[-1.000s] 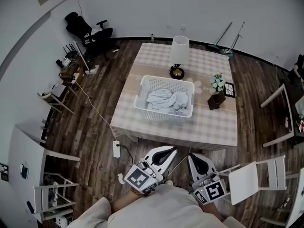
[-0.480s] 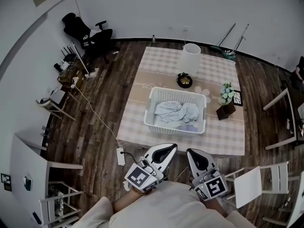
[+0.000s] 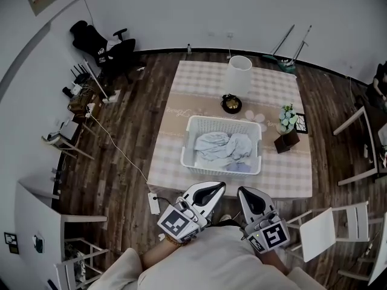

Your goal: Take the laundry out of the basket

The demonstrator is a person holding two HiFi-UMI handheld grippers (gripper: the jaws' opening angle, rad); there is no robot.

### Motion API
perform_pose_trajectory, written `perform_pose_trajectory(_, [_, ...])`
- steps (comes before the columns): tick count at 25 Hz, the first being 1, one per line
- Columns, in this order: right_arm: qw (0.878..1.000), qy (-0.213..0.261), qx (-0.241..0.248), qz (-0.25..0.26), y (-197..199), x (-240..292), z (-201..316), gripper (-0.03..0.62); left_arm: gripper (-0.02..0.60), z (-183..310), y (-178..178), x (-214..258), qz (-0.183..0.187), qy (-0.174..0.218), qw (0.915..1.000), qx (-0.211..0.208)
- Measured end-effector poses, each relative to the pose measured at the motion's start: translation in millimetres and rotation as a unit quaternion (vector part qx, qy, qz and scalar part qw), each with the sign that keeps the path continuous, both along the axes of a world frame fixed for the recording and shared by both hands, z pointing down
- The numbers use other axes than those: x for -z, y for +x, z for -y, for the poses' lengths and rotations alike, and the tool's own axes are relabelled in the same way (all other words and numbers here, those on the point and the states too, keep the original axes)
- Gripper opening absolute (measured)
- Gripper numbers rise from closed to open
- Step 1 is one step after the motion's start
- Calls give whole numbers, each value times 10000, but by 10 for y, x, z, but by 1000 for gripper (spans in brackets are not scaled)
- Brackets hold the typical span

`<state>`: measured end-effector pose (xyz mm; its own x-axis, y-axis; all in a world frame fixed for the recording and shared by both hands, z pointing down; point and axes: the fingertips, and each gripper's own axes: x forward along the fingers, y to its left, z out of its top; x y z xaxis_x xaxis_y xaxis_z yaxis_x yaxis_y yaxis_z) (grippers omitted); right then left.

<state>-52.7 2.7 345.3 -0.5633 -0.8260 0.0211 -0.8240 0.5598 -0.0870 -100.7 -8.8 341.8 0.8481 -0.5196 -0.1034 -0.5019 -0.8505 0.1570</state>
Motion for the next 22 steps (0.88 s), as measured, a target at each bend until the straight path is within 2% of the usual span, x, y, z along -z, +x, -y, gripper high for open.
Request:
perform_pose_trajectory(6, [9994,110,210,-258,194,-23,80,11,26,69,189,-80,394,-129,9991,99])
perform_pose_trajectory(8, [9972,91,341,-667,277,-98,155,11,26,153,234,-102,556,-89,9984,88])
perform_pose_trajectory(10, [9906,-159,515,-1261,340,-234,264,14,35,284,272,-152,841,11,9965,27])
perform_pose_trajectory(12, [9818,-290,652,-1761,383,-337,427,31,49,445,309,-235,1361,403,9898,-117])
perform_pose_trajectory(14, [9715,-170,790,-2229,420,-449,650,32,56,615,365,-385,2096,942,9724,-398])
perform_pose_trajectory(15, [9642,-69,898,-2493,436,-525,775,32,57,695,397,-493,2462,1060,9617,-570])
perform_pose_trajectory(18, [9419,-71,1253,-3116,459,-772,1121,73,64,920,470,-876,3424,1008,9277,-1099])
perform_pose_trajectory(20, [9274,-286,1468,-3429,444,-935,1309,94,101,1098,502,-1112,3884,912,9071,-1340])
perform_pose_trajectory(22, [9058,-544,1743,-3822,409,-1150,1464,126,101,1273,542,-1304,4205,853,8908,-1496])
